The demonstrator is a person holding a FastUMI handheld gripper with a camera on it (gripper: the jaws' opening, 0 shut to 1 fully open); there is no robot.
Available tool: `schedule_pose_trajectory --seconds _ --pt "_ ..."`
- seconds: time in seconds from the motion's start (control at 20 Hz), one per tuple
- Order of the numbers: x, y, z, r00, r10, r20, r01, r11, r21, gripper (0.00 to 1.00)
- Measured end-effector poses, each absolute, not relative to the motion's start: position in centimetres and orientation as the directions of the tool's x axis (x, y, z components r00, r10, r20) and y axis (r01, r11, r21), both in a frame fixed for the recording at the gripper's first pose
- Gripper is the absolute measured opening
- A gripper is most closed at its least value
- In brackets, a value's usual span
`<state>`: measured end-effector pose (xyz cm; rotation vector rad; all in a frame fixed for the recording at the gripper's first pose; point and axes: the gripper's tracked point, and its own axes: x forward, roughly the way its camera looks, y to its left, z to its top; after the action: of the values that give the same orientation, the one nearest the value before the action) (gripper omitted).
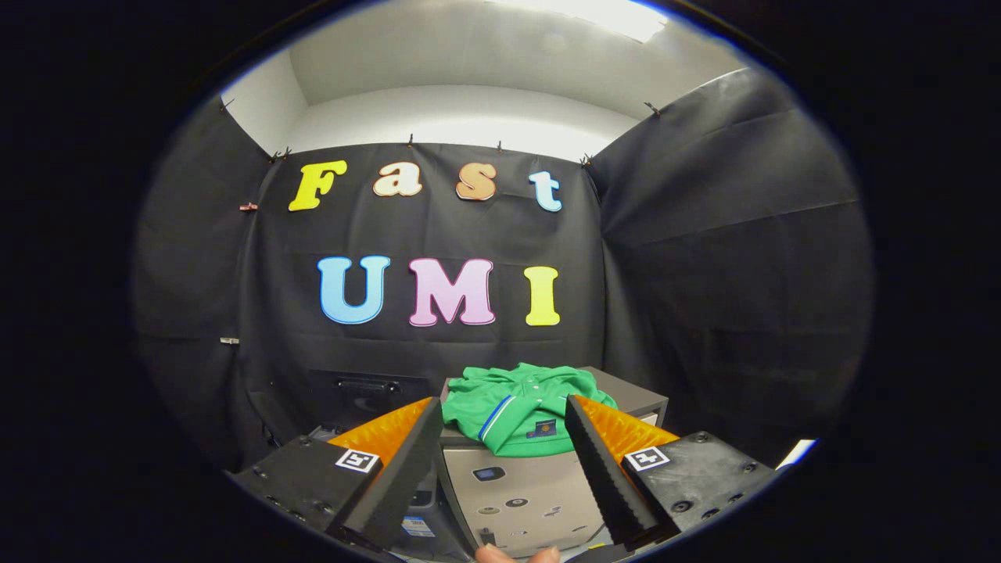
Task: Put the clothes into the washing machine and then close the washing machine lid.
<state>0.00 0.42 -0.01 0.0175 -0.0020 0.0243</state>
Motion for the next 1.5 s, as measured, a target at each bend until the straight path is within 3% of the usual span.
schedule_pose_trajectory --seconds 0.5,1.1,1.5 --pt "6.3 -2.0 0.7 0.998 0.02 -0.055 -0.02 1.0 0.011 0.98" --pt "18.8 -2.2 -3.3 0.94 0.094 -0.329 -0.104 0.995 -0.013 0.98" --pt "28.0 -3.1 -10.5 0.827 0.017 -0.562 -0.083 0.992 -0.091 0.99"
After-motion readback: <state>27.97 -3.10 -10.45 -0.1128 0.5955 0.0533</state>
